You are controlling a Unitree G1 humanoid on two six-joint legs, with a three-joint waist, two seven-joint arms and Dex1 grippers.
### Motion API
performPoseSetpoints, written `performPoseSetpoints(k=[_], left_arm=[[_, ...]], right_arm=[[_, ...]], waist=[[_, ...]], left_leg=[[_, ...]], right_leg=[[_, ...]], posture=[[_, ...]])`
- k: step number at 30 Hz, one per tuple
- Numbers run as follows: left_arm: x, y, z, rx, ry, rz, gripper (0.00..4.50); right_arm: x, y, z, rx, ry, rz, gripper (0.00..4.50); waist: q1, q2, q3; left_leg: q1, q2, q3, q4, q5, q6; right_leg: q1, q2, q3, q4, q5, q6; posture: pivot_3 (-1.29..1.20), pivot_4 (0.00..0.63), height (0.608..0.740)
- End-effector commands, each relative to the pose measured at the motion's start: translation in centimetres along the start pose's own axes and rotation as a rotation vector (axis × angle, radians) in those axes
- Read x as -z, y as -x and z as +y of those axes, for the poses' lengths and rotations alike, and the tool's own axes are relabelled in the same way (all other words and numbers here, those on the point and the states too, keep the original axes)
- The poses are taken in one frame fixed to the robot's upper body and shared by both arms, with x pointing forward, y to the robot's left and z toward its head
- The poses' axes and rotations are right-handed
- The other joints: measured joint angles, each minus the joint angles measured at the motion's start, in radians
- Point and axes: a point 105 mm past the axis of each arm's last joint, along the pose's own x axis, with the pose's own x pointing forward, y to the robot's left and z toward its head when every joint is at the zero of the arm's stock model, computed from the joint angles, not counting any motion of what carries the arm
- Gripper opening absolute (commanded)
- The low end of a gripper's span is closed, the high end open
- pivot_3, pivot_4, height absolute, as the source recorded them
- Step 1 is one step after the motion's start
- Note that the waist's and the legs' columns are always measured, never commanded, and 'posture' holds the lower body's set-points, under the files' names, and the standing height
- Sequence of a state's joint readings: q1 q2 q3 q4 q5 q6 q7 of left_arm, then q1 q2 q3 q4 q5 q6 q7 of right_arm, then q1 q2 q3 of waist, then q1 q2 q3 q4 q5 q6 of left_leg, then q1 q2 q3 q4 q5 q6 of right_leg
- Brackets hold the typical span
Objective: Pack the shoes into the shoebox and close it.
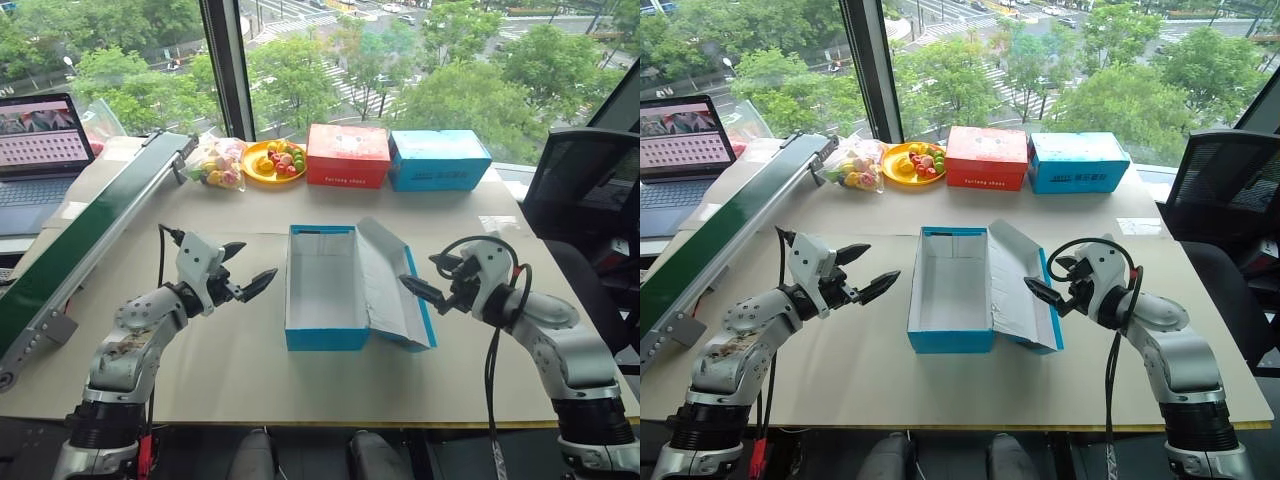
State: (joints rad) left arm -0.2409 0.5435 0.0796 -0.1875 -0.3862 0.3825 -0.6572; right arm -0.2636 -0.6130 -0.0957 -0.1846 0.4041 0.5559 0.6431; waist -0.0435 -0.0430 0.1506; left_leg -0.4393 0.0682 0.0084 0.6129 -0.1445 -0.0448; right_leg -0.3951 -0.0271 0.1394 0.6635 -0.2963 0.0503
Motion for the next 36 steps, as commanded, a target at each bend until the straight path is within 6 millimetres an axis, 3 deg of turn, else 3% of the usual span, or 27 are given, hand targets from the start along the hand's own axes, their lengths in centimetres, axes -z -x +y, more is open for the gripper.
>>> performPoseSetpoints(k=[1, 6, 7, 9, 12, 19, 22, 28, 36], left_arm=[[-1.4, -0.1, 0.7, -0.023, -0.008, -0.058, 4.50], [-2.6, -0.1, 3.1, -0.134, 0.033, -0.098, 4.50], [-3.0, 0.1, 4.1, -0.171, 0.043, -0.113, 4.50], [-4.9, 1.6, 8.4, -0.331, 0.039, -0.163, 4.50], [-5.8, 3.9, 12.2, -0.469, -0.028, -0.138, 4.50], [-4.6, 9.2, 17.7, -0.727, -0.004, -0.074, 4.50], [-3.9, 11.0, 18.8, -0.770, -0.005, -0.054, 4.50], [-1.6, 14.6, 20.8, -0.860, 0.028, 0.007, 4.50], [-0.7, 16.0, 22.2, -0.915, 0.066, 0.055, 4.50]], right_arm=[[-1.4, 0.5, -0.6, 0.031, 0.030, -0.053, 4.48], [-2.4, 0.0, -0.7, 0.026, 0.040, -0.070, 4.48], [-3.2, -0.3, -1.0, 0.036, 0.047, -0.090, 4.48], [-6.4, -1.9, -0.8, -0.007, 0.081, -0.172, 4.48], [-10.0, -4.1, 1.2, -0.133, 0.104, -0.267, 4.48], [-12.4, -7.1, 7.8, -0.445, 0.090, -0.326, 4.48], [-12.7, -7.6, 9.9, -0.532, 0.094, -0.331, 4.48], [-12.7, -8.1, 12.6, -0.636, 0.070, -0.338, 4.48], [-12.7, -8.0, 14.0, -0.682, 0.054, -0.344, 4.48]], waist=[[0.000, 0.000, 0.000], [0.000, 0.000, 0.000], [-0.002, 0.000, 0.000], [-0.006, 0.000, 0.001], [-0.027, 0.000, 0.004], [-0.018, 0.001, 0.004], [-0.013, 0.001, 0.004], [0.003, 0.001, 0.004], [0.007, 0.001, 0.004]], left_leg=[[0.000, 0.000, 0.000, 0.000, 0.000, 0.000], [0.000, 0.000, 0.000, 0.000, 0.000, 0.000], [0.000, 0.000, 0.000, 0.000, 0.000, 0.000], [0.000, 0.000, 0.000, 0.000, 0.000, 0.000], [0.000, 0.001, -0.003, 0.001, 0.001, 0.001], [-0.005, 0.000, -0.007, -0.003, 0.000, 0.000], [-0.012, 0.000, -0.009, 0.000, 0.000, 0.000], [-0.011, 0.001, -0.010, 0.000, 0.001, -0.001], [-0.011, 0.001, -0.010, 0.001, 0.002, -0.003]], right_leg=[[0.000, 0.000, 0.000, 0.000, 0.000, 0.000], [0.000, 0.000, 0.000, 0.000, 0.000, 0.001], [0.000, 0.000, 0.000, 0.000, 0.000, 0.001], [0.000, 0.000, 0.000, 0.000, 0.000, 0.001], [-0.003, 0.003, 0.000, 0.001, -0.001, 0.002], [-0.005, 0.001, -0.007, 0.001, 0.001, -0.003], [-0.011, 0.001, -0.010, 0.003, 0.001, -0.004], [-0.010, 0.000, -0.014, 0.004, 0.002, -0.005], [-0.011, 0.000, -0.016, 0.007, 0.002, -0.005]], posture=[[0.00, 0.150, 0.739], [0.00, 0.150, 0.739], [0.00, 0.150, 0.739], [0.00, 0.150, 0.739], [0.00, 0.150, 0.739], [0.00, 0.150, 0.739], [0.00, 0.150, 0.739], [0.00, 0.150, 0.739], [0.00, 0.150, 0.739]])
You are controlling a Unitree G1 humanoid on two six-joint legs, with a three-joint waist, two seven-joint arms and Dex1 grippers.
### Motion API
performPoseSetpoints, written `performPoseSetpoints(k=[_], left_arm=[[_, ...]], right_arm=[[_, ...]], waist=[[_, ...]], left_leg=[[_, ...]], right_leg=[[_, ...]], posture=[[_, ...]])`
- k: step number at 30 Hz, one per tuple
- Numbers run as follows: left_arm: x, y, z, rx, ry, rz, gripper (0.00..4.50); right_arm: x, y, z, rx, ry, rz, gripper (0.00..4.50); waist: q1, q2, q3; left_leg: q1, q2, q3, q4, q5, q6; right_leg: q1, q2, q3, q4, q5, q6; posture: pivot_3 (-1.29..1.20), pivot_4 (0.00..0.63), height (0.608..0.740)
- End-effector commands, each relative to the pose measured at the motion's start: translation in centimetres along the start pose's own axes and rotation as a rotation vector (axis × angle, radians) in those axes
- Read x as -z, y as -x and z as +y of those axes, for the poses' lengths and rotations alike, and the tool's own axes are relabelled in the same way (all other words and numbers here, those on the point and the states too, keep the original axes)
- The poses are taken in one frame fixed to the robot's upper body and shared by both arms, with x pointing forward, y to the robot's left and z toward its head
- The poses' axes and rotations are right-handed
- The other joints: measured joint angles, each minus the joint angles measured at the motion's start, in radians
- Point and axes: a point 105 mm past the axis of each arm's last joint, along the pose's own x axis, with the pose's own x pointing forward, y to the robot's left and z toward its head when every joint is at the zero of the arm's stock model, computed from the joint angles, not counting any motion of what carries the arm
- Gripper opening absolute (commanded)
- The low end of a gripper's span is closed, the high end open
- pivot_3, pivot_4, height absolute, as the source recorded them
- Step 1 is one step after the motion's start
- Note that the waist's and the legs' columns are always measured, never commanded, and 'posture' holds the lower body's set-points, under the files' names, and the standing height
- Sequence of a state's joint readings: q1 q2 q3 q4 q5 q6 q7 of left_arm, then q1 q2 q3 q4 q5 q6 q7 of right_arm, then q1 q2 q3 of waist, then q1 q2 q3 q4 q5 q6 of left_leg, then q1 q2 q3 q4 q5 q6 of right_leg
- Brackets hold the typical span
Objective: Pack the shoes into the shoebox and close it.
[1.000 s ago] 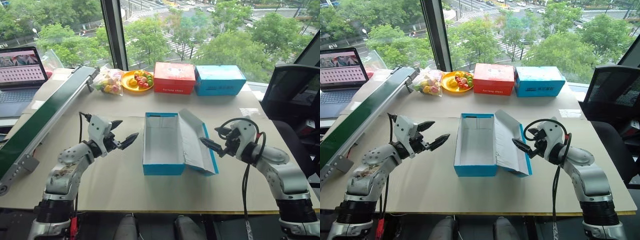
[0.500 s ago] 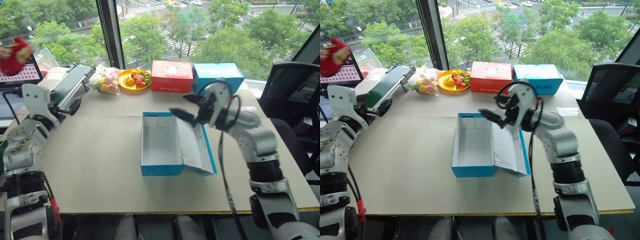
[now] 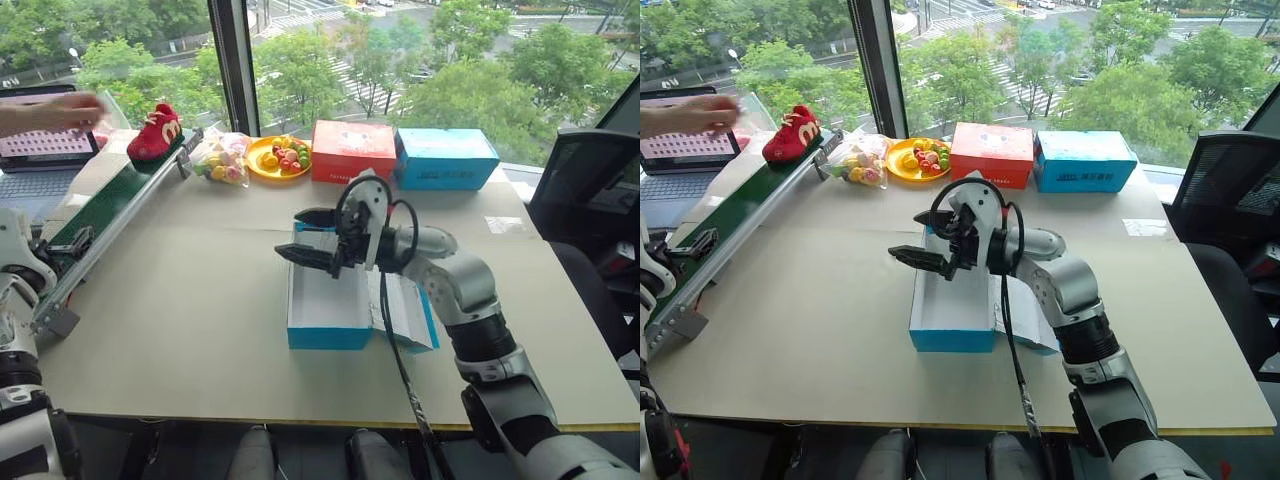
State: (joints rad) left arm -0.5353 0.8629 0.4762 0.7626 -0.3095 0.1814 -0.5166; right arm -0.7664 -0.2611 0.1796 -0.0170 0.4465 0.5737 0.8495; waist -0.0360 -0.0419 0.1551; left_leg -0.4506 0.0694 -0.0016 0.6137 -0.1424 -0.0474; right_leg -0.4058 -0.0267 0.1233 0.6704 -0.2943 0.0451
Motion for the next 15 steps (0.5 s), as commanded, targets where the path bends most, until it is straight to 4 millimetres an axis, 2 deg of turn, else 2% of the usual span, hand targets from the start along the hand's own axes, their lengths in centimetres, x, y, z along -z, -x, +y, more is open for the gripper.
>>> performPoseSetpoints(k=[1, 9, 12, 15], left_arm=[[-2.8, 0.1, 1.5, -0.052, -0.040, -0.073, 4.50], [-4.1, -0.1, 2.9, -0.069, -0.056, -0.073, 4.50], [-5.1, -0.3, 3.4, -0.058, -0.078, -0.050, 4.50], [-5.2, -0.6, 3.3, -0.044, -0.068, -0.013, 4.50]], right_arm=[[-1.4, -0.3, 1.2, -0.042, 0.029, -0.045, 4.48], [-1.6, -0.4, 1.9, -0.061, 0.033, -0.046, 4.48], [-1.5, -0.3, 2.3, -0.078, 0.025, -0.035, 4.48], [-1.2, 0.0, 2.5, -0.088, 0.018, -0.020, 4.48]], waist=[[-0.001, 0.000, 0.000], [-0.005, 0.000, 0.000], [-0.005, -0.001, 0.000], [-0.005, -0.002, 0.000]], left_leg=[[0.000, 0.000, 0.000, 0.000, 0.000, 0.000], [0.000, 0.000, 0.000, 0.000, 0.000, 0.000], [0.000, 0.000, 0.000, 0.000, 0.000, 0.000], [0.000, 0.000, 0.000, 0.000, 0.000, 0.000]], right_leg=[[0.000, 0.000, 0.000, 0.000, 0.000, 0.000], [-0.001, 0.000, -0.001, 0.001, 0.000, 0.000], [-0.001, 0.000, -0.001, 0.002, 0.000, -0.001], [-0.001, 0.000, -0.001, 0.002, -0.001, -0.001]], posture=[[0.00, 0.150, 0.739], [0.00, 0.150, 0.739], [0.00, 0.150, 0.739], [0.00, 0.150, 0.739]])
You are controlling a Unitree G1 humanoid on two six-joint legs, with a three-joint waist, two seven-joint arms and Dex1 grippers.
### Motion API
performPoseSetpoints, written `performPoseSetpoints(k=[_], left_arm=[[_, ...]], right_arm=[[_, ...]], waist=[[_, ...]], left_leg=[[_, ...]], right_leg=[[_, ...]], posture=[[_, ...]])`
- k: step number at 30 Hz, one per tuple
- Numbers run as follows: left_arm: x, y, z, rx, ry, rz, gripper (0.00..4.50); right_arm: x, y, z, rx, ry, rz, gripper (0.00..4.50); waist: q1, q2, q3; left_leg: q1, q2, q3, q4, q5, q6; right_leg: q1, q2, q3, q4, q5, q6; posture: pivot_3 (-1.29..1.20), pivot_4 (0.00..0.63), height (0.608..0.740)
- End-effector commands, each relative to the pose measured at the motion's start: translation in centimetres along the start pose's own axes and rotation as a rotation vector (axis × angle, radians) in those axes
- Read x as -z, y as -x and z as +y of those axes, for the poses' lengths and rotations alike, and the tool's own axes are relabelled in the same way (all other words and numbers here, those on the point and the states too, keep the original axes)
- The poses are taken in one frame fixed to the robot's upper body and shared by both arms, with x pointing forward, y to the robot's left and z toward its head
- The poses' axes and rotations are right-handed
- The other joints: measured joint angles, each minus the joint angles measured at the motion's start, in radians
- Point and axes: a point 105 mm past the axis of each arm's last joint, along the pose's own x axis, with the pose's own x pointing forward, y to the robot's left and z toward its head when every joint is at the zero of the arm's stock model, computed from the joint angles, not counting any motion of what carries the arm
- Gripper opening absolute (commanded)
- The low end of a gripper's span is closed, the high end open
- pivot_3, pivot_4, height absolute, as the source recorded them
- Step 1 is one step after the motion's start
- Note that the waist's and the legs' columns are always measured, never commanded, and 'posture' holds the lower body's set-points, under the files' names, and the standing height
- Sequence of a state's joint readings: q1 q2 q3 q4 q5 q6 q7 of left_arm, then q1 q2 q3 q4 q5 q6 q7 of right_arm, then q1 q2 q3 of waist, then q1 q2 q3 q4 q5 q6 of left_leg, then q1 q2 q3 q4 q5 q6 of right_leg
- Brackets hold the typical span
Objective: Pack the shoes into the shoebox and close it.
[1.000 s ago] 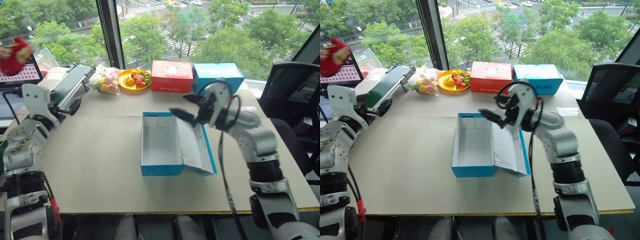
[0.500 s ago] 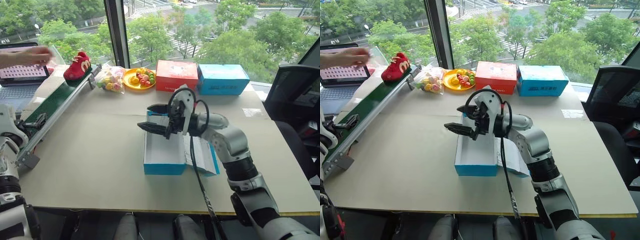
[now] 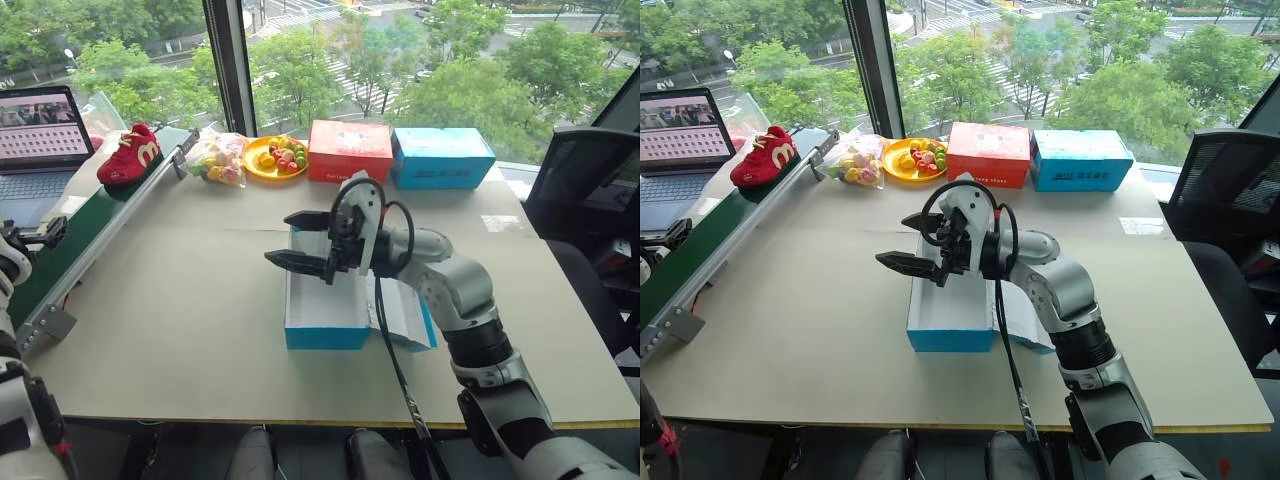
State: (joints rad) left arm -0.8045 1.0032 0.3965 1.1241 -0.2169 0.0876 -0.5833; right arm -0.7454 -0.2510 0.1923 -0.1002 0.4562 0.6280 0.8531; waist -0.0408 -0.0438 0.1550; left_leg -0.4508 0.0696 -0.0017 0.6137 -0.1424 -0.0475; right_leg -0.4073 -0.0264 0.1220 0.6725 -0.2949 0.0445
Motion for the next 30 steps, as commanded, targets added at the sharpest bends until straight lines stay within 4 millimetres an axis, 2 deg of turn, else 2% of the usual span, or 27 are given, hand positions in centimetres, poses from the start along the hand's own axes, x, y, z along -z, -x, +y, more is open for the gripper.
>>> performPoseSetpoints(k=[1, 6, 16, 23, 30], left_arm=[[-1.7, 0.2, 0.8, -0.006, -0.031, -0.010, 4.50], [-1.7, 0.0, 1.1, -0.035, -0.033, 0.014, 4.50], [-0.1, 0.0, 1.5, -0.083, -0.015, 0.081, 4.50], [1.7, 1.2, 3.4, -0.154, -0.055, 0.135, 4.50], [2.5, 2.2, 4.5, -0.178, -0.018, 0.139, 4.50]], right_arm=[[-0.8, 0.4, 0.8, -0.035, 0.019, -0.018, 4.48], [-0.7, 0.8, 0.5, -0.010, 0.022, -0.011, 4.48], [-0.6, 1.7, -0.2, 0.047, 0.029, -0.003, 4.48], [0.3, 1.8, -0.3, 0.059, 0.025, 0.030, 4.48], [0.7, 2.1, -0.4, 0.069, 0.011, 0.036, 4.48]], waist=[[0.000, 0.000, 0.000], [0.000, 0.000, 0.000], [-0.001, 0.000, 0.000], [-0.004, 0.000, 0.000], [-0.002, -0.001, 0.000]], left_leg=[[0.000, 0.000, 0.000, 0.000, 0.000, 0.000], [0.000, 0.000, 0.000, 0.000, 0.000, 0.000], [0.000, 0.000, 0.000, 0.000, 0.000, 0.000], [0.000, 0.000, 0.000, 0.000, 0.000, 0.000], [0.000, 0.000, 0.000, 0.001, 0.000, 0.000]], right_leg=[[0.000, 0.000, 0.000, 0.000, 0.000, 0.000], [0.000, 0.000, 0.000, 0.001, 0.000, 0.000], [-0.001, 0.000, 0.000, 0.001, 0.000, 0.000], [-0.001, 0.000, 0.000, 0.002, 0.000, 0.000], [-0.002, 0.000, -0.001, 0.003, 0.000, 0.000]], posture=[[0.00, 0.150, 0.739], [0.00, 0.150, 0.739], [0.00, 0.150, 0.739], [0.00, 0.150, 0.739], [0.00, 0.150, 0.739]])
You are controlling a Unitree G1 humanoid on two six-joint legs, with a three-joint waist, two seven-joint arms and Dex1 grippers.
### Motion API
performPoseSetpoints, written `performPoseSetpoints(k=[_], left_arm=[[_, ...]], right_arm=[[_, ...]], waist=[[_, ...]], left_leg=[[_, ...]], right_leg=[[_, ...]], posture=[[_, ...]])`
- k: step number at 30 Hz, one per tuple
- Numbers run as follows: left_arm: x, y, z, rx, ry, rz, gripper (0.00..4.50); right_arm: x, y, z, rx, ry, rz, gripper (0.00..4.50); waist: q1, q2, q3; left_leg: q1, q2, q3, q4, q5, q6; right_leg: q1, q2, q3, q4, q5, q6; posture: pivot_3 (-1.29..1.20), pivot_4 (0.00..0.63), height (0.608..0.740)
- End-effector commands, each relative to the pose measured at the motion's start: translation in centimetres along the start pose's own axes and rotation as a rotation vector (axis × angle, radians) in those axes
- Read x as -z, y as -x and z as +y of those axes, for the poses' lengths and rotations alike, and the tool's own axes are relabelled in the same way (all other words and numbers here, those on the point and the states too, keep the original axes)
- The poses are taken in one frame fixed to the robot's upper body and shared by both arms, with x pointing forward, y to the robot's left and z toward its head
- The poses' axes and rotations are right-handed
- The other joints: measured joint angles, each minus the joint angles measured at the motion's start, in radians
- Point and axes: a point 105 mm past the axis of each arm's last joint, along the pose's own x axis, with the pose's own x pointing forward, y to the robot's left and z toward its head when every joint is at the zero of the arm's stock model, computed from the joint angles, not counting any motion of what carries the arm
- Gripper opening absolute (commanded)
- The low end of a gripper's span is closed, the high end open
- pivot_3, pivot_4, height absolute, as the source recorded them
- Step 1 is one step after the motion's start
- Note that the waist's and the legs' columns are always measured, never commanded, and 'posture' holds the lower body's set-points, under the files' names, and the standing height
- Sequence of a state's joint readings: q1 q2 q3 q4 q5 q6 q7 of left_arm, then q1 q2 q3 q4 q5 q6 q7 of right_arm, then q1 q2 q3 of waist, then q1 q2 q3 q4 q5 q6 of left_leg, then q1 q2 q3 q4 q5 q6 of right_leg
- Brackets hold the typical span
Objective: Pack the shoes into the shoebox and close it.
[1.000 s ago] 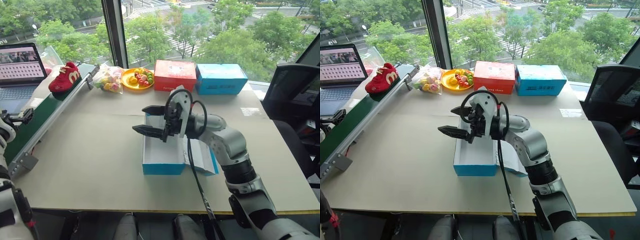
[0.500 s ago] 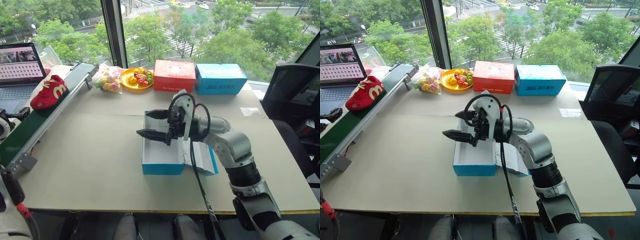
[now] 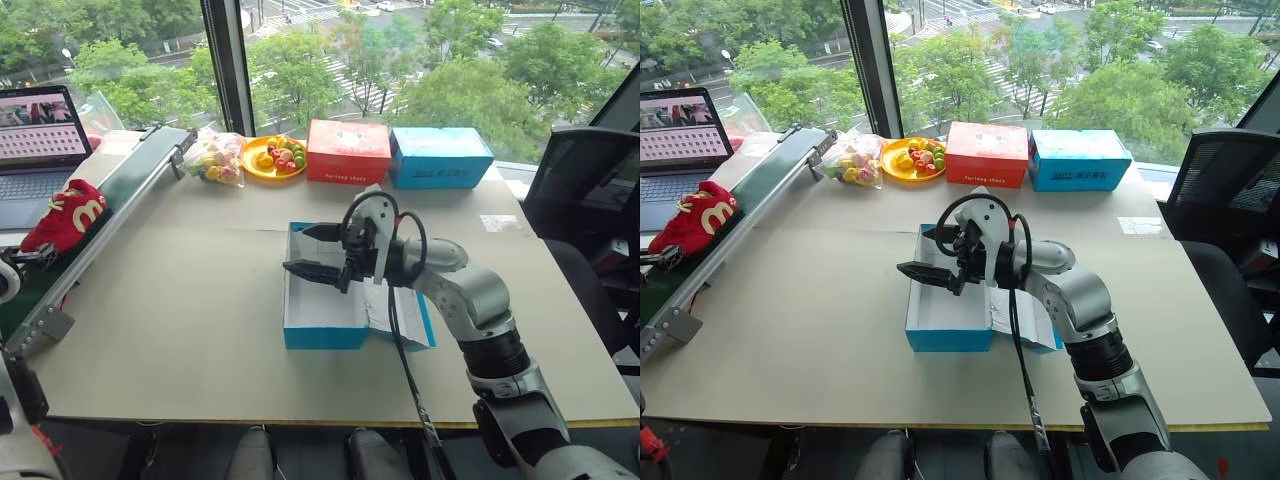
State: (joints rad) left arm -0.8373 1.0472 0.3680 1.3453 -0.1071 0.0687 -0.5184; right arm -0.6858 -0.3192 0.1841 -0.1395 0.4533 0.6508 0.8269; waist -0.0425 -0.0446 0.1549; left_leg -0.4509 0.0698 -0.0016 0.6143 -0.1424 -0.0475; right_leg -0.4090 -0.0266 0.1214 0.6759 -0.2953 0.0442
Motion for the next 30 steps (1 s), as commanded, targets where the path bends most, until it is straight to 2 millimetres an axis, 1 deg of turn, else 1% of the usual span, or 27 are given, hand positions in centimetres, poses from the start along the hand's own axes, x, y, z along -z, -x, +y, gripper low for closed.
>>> performPoseSetpoints(k=[1, 7, 11, 14, 15, 18, 20, 21, 24, 27, 29, 30], left_arm=[[-1.5, 1.0, 2.0, -0.047, 0.014, -0.057, 4.50], [-1.3, 1.3, 2.5, -0.060, 0.030, -0.062, 4.50], [-0.5, 1.5, 2.5, -0.030, 0.051, -0.047, 4.50], [0.6, 1.7, 2.8, -0.021, 0.084, -0.013, 4.50], [1.3, 1.9, 3.0, -0.026, 0.093, 0.009, 4.50], [3.2, 2.3, 3.1, -0.015, 0.098, 0.070, 3.77], [3.4, 2.3, 3.0, -0.007, 0.102, 0.073, 3.15], [3.5, 2.3, 2.9, -0.001, 0.105, 0.073, 2.68], [3.8, 2.1, 2.3, 0.029, 0.105, 0.068, 1.67], [3.4, 1.7, 1.1, 0.080, 0.105, 0.045, 0.86], [2.8, 1.5, 0.8, 0.091, 0.098, 0.023, 0.44], [2.2, 1.3, 0.4, 0.107, 0.097, -0.002, 0.30]], right_arm=[[-0.7, 0.3, 0.3, -0.003, 0.021, -0.024, 4.48], [-0.6, 0.3, 0.1, 0.000, 0.018, -0.019, 4.48], [-0.7, 0.3, 0.0, -0.003, 0.011, -0.023, 4.48], [-0.7, 0.3, 0.0, -0.003, 0.015, -0.019, 4.48], [-0.6, 0.3, 0.0, -0.002, 0.020, -0.014, 4.48], [-0.5, 0.4, -0.1, 0.000, 0.032, -0.001, 4.50], [-0.5, 0.4, -0.1, 0.004, 0.034, 0.000, 4.50], [-0.5, 0.4, -0.1, 0.005, 0.035, 0.000, 4.50], [-0.5, 0.5, -0.2, 0.009, 0.038, 0.001, 4.50], [-0.6, 0.5, -0.2, 0.009, 0.044, 0.003, 4.50], [-0.6, 0.5, -0.3, 0.011, 0.047, 0.003, 4.50], [-0.7, 0.5, -0.3, 0.012, 0.047, 0.002, 4.50]], waist=[[0.000, 0.000, 0.000], [0.000, 0.000, 0.000], [0.000, 0.000, 0.000], [0.001, 0.000, 0.000], [0.002, 0.000, 0.000], [0.003, 0.000, 0.000], [0.004, 0.000, 0.000], [0.004, 0.000, 0.000], [0.004, 0.000, 0.000], [0.008, 0.000, 0.000], [0.015, 0.001, 0.000], [0.022, 0.001, 0.000]], left_leg=[[0.000, 0.000, 0.000, 0.000, 0.000, 0.000], [0.000, 0.000, 0.000, 0.000, 0.000, 0.000], [0.000, 0.000, 0.000, 0.000, 0.000, 0.000], [0.000, 0.000, 0.000, 0.000, 0.000, 0.000], [0.000, 0.000, 0.000, 0.000, 0.000, 0.000], [0.002, 0.000, 0.000, 0.000, 0.000, 0.000], [0.005, 0.000, 0.000, 0.000, 0.000, 0.000], [0.006, 0.000, 0.000, -0.001, 0.000, 0.000], [0.009, 0.001, 0.000, -0.001, 0.000, 0.000], [0.009, 0.001, 0.000, -0.001, 0.001, 0.000], [0.009, 0.001, 0.000, -0.002, 0.002, -0.001], [0.009, 0.001, 0.000, -0.002, 0.002, -0.001]], right_leg=[[0.000, 0.000, 0.000, 0.000, 0.000, 0.000], [0.000, 0.000, 0.000, 0.001, 0.000, 0.000], [0.000, 0.000, 0.000, 0.001, 0.000, 0.000], [-0.001, 0.000, 0.000, 0.002, -0.001, -0.001], [-0.001, 0.000, 0.000, 0.003, -0.001, -0.001], [-0.001, 0.000, 0.000, 0.004, -0.001, -0.002], [0.001, 0.000, 0.000, 0.004, -0.001, -0.002], [0.003, 0.000, 0.000, 0.005, -0.002, -0.003], [0.003, 0.000, -0.001, 0.006, -0.003, -0.003], [0.004, 0.000, -0.001, 0.007, -0.003, -0.003], [0.004, 0.000, -0.001, 0.007, -0.003, -0.003], [0.004, 0.000, -0.002, 0.007, -0.003, -0.003]], posture=[[0.00, 0.150, 0.739], [0.00, 0.150, 0.739], [0.00, 0.150, 0.739], [0.00, 0.150, 0.739], [0.00, 0.150, 0.739], [0.00, 0.150, 0.739], [0.00, 0.150, 0.739], [0.00, 0.150, 0.739], [0.00, 0.150, 0.739], [0.00, 0.150, 0.739], [0.00, 0.150, 0.739], [0.00, 0.150, 0.739]])
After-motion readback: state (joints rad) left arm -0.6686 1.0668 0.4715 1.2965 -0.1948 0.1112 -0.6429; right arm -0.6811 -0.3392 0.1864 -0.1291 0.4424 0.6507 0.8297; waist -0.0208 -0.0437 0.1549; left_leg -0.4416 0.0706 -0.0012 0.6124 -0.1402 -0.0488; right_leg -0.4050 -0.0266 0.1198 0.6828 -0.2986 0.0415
